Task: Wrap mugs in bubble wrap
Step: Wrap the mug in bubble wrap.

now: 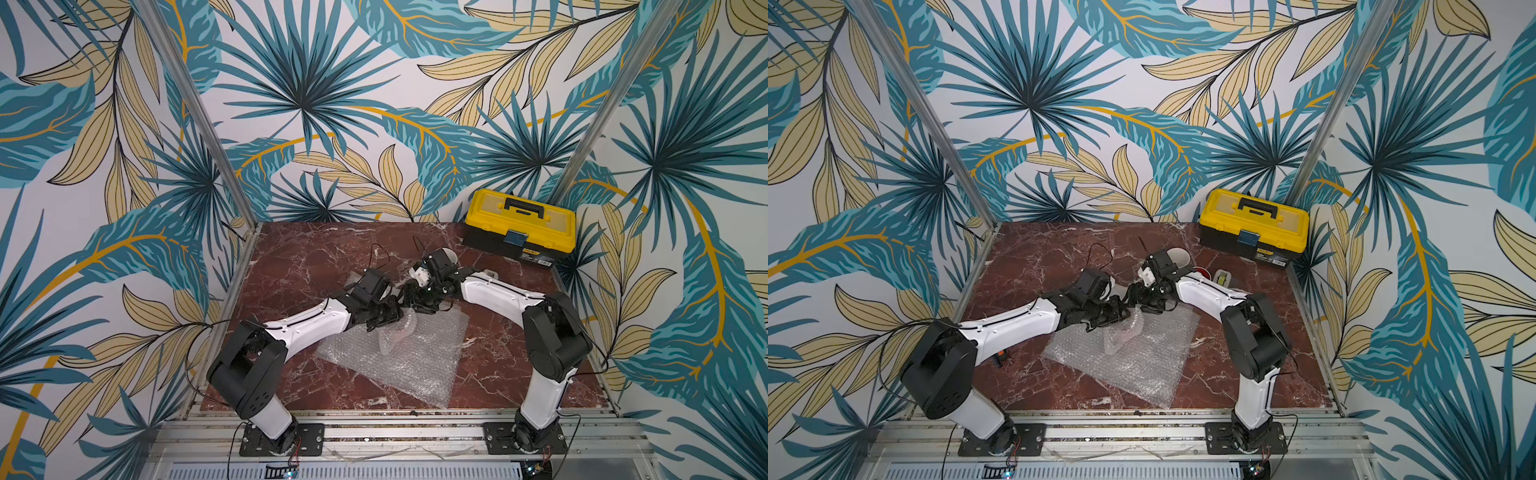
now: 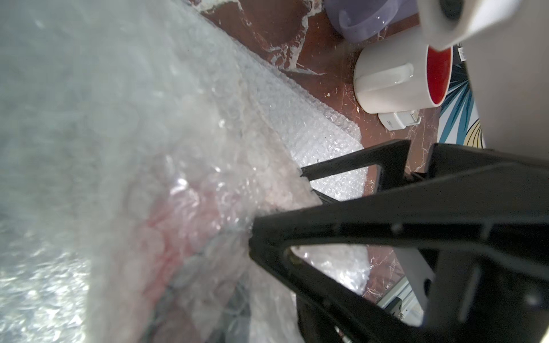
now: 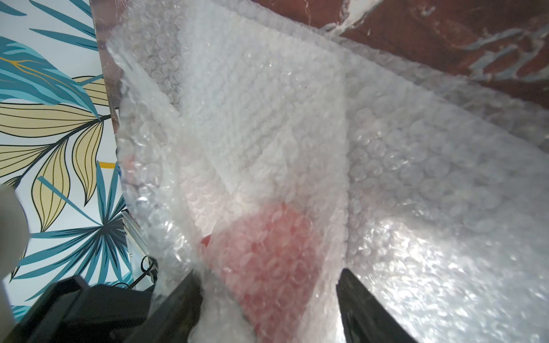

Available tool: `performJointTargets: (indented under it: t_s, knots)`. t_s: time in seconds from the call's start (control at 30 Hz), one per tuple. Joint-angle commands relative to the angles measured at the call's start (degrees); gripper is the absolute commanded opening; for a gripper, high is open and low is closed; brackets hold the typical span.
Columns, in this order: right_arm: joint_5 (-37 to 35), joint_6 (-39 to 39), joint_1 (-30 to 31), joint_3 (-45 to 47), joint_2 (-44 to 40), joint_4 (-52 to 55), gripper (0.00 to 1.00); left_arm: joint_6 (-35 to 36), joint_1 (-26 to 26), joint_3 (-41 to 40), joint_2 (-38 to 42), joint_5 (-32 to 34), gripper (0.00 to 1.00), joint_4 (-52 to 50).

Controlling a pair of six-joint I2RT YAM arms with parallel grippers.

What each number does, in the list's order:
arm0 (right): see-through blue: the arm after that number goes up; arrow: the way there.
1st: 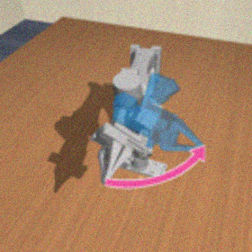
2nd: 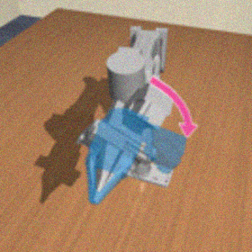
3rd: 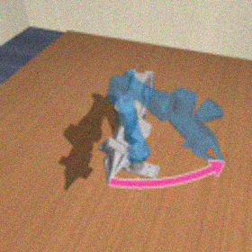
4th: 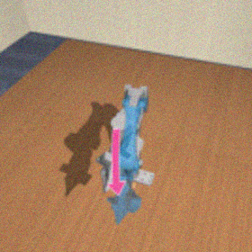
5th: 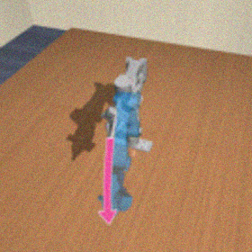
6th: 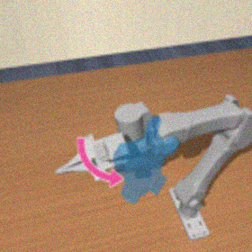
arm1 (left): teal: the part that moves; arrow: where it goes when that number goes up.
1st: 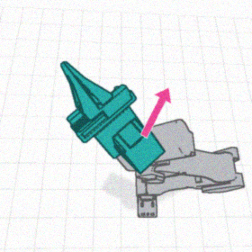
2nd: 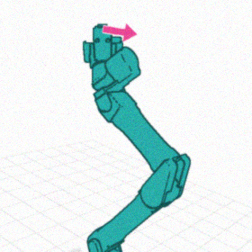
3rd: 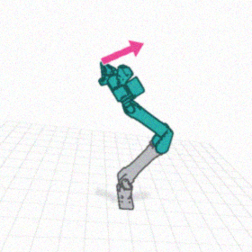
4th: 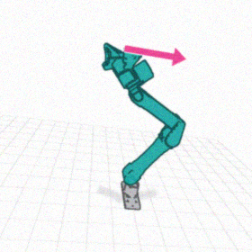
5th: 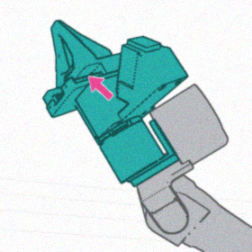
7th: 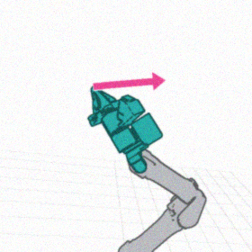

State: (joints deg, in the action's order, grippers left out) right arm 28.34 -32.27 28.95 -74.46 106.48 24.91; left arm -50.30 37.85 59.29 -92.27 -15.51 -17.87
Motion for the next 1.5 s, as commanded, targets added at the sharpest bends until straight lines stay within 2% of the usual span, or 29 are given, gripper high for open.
performJointTargets:
  t_s: [0.0, 0.2, 0.47, 0.6, 0.7, 0.8, 0.93, 1.17, 1.33, 1.47]
  knots:
    - [-1.8, 1.5, 0.4, 0.3, 2.3, 5.0, 0.7, 1.5, 0.4, 2.6, 1.9, -0.5, 0.28, 1.8]
    - [-1.7, 2.1, 0.4, 0.3, 3.4, 5.6, 0.68, 3.2, 0.4, 2.7, 4.8, -0.4, 0.33, 1.8]
    - [-1.6, 2.0, 0.5, 0.7, 3.6, 5.1, 0.68, 4.6, 0.4, 1.0, 9.6, 0.1, 0.33, 1.8]
    - [-1.5, 2.0, 0.4, 0.8, 3.6, 4.9, 0.68, 4.6, 0.4, -2.3, 14.0, 3.5, 0.32, 1.8]
    - [-1.2, 1.9, 0.5, 0.7, 3.5, 4.8, 0.68, 3.4, 0.2, -4.6, 16.7, 10.2, 0.32, -0.8]
    - [-1.2, 1.9, 0.4, 0.7, 3.3, 4.8, 0.68, 2.2, 0.1, -4.2, 15.3, 15.5, 0.34, -6.1]
    - [-1.1, 1.8, 0.5, 0.6, 3.2, 4.8, 0.68, 2.3, -0.1, -2.4, 10.2, 14.1, 0.39, -7.4]
    - [-0.8, 1.9, 0.6, 0.5, 3.0, 4.9, 0.68, 2.0, 0.1, -0.3, 2.7, 13.9, 0.39, -6.8]
    - [-1.4, 2.4, 0.5, 0.6, -0.4, 4.2, 0.7, 0.9, 0.2, -1.5, 1.0, 14.0, 0.38, -6.7]
    - [-3.8, 1.3, 0.6, 3.2, -6.0, 1.7, 0.77, 0.6, 0.3, -2.3, 1.0, 13.7, 0.38, -6.2]
